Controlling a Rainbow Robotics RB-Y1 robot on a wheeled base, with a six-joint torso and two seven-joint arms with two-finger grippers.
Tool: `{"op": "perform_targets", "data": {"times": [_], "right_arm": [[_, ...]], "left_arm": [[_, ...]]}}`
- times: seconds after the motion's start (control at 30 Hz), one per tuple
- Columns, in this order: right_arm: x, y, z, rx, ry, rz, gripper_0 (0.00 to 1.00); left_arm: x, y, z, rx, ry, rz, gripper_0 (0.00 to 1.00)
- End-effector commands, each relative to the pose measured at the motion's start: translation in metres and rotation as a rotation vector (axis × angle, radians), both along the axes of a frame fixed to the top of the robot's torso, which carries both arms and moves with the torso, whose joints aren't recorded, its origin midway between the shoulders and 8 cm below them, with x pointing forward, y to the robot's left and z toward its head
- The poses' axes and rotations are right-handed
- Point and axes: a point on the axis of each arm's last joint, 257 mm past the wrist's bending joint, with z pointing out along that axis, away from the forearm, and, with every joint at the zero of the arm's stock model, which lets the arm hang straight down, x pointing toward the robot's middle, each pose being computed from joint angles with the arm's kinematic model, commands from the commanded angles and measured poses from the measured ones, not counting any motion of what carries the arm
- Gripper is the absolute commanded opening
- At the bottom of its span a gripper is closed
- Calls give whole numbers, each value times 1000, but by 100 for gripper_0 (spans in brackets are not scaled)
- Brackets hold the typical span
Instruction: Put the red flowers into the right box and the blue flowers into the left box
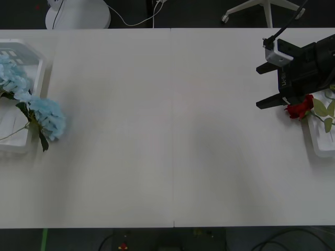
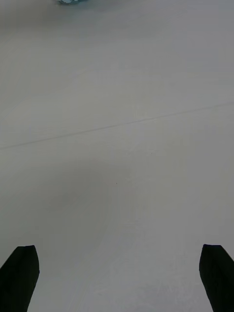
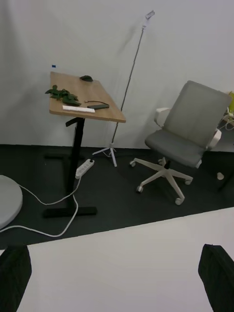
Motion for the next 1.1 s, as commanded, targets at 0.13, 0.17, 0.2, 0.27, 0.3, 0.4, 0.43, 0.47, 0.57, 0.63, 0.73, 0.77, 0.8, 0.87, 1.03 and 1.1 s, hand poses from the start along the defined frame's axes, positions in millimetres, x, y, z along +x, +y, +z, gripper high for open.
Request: {"op": "perform_targets", "data": {"times": [0.13, 0.17, 0.2, 0.27, 0.3, 0.4, 0.43, 0.47, 0.57, 0.63, 0.73, 0.77, 0.8, 0.87, 1.03, 1.1], "right_arm": [[5, -6, 25, -38, -71, 23, 95], [5, -6, 25, -38, -71, 23, 95], [5, -6, 25, -38, -71, 23, 95], [5, -6, 25, -38, -71, 23, 95], [5, -6, 25, -38, -71, 23, 95], [5, -6, 25, -38, -71, 23, 95], [5, -6, 25, -38, -71, 23, 95], [5, -6, 25, -38, -71, 23, 95], [5, -6, 25, -38, -71, 23, 95], [5, -6, 25, -38, -71, 23, 95], [5, -6, 25, -38, -71, 23, 95], [5, -6, 25, -38, -71, 23, 95], [5, -6, 25, -38, -71, 23, 95], [5, -6, 25, -38, -71, 23, 95], [5, -6, 25, -38, -71, 23, 95], [5, -6, 25, -38, -71, 23, 95]], "left_arm": [[-3, 5, 50, 223, -120, 31, 100], [-3, 8, 51, 240, -135, 37, 100], [-3, 10, 54, 304, -167, 50, 100], [-4, 7, 62, 391, -230, 61, 100], [-4, 5, 70, 483, -287, 76, 100], [-3, -5, 97, 817, -484, 142, 100], [-2, -6, 102, 869, -515, 156, 100], [0, -9, 103, 953, -552, 168, 100], [6, -17, 99, 1130, -609, 180, 100], [12, -16, 90, 1264, -630, 189, 100], [21, -9, 71, 1488, -638, 191, 100], [23, -14, 60, 1518, -633, 164, 100], [24, -21, 49, 1494, -614, 132, 100], [28, -28, 31, 1413, -557, 90, 100], [24, -81, 14, 1046, -433, -55, 100], [21, -103, 13, 902, -403, -103, 100]]}}
